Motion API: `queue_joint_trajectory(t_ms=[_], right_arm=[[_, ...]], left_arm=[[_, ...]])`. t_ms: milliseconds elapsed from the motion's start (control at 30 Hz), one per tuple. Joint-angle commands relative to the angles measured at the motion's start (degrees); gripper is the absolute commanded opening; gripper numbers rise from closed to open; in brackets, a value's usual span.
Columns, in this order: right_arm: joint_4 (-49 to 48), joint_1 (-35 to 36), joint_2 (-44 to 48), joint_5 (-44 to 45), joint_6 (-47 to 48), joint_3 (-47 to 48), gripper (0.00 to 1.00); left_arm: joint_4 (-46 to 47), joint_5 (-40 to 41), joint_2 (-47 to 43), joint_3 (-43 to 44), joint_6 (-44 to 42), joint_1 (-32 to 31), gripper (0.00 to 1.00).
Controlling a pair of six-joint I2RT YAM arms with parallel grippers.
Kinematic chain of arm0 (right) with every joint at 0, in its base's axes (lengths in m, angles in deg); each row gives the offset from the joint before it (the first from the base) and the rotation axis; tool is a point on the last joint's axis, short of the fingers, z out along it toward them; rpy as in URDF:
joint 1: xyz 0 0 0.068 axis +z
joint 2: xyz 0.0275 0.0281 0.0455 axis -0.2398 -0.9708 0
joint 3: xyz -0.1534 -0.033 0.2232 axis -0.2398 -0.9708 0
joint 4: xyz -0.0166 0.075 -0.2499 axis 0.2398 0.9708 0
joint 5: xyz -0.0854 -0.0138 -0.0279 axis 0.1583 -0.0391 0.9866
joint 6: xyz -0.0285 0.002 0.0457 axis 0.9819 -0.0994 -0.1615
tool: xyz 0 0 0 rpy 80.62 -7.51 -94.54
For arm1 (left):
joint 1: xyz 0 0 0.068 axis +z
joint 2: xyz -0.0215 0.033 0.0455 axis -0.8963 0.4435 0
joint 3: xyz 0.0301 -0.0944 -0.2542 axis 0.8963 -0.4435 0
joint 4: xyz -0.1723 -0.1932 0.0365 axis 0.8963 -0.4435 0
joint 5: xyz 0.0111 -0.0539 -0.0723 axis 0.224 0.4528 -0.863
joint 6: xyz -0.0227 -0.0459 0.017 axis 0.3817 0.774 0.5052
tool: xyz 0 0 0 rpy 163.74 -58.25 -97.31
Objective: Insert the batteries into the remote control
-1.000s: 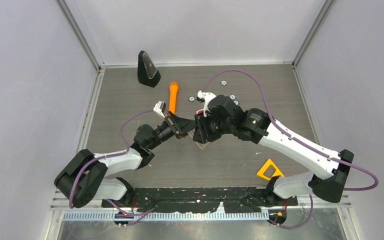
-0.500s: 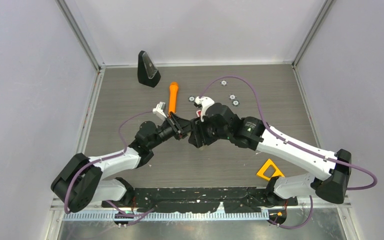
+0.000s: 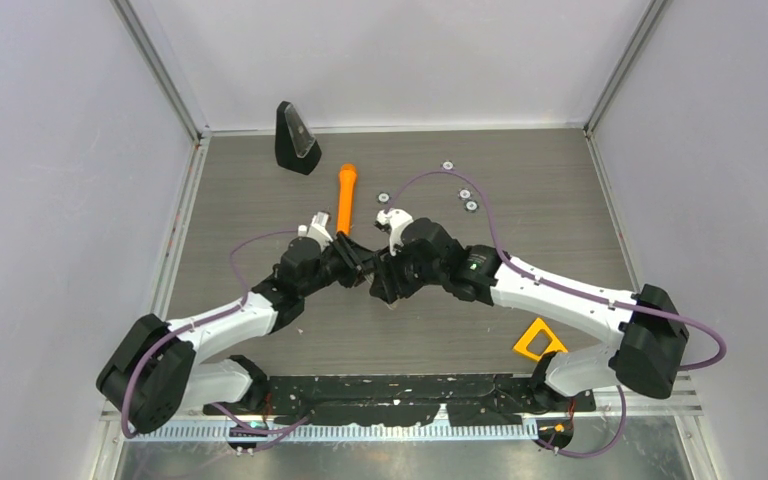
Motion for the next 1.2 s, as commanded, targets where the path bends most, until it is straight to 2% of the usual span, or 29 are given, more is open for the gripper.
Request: queue_joint_trajectory(t_ms=[0, 100, 233, 500, 633, 967, 1100, 1167], right_arm=[[-14.1, -3.8, -0.4, -19.1, -1.5, -6.9, 0.51], [-24.2, -8.1, 0.6, -29.0, -4.4, -12.2, 0.45], [-33.3, -11.2, 0.1, -36.3, -8.2, -15.9, 0.40], [-44.5, -15.2, -2.4, -39.2, -14.7, -20.0, 0.35], [-44.8, -16.3, -3.2, -38.5, -14.6, -19.9, 0.35], [-41.3, -18.5, -2.3, -33.9, -11.6, -21.0, 0.35], [-36.9, -18.7, -1.6, -28.6, -8.8, -21.3, 0.35], [-33.1, -18.7, -0.7, -21.9, -6.7, -21.3, 0.35]], left_arm=[[0.4, -2.1, -4.7, 5.8, -4.0, 1.0, 0.00], [-4.0, -1.3, -4.9, 6.0, -9.2, 2.0, 0.00], [-6.5, -1.1, -3.6, 6.8, -13.5, 2.7, 0.00], [-14.6, 3.4, -0.5, 10.6, -24.6, 2.7, 0.00], [-18.9, 6.0, 0.9, 12.6, -29.1, 2.7, 0.00], [-25.6, 12.1, 5.7, 17.4, -33.7, 2.8, 0.00], [-30.8, 16.8, 7.2, 20.9, -38.5, 2.5, 0.00], [-32.0, 19.5, 7.1, 21.9, -43.1, 1.5, 0.00]])
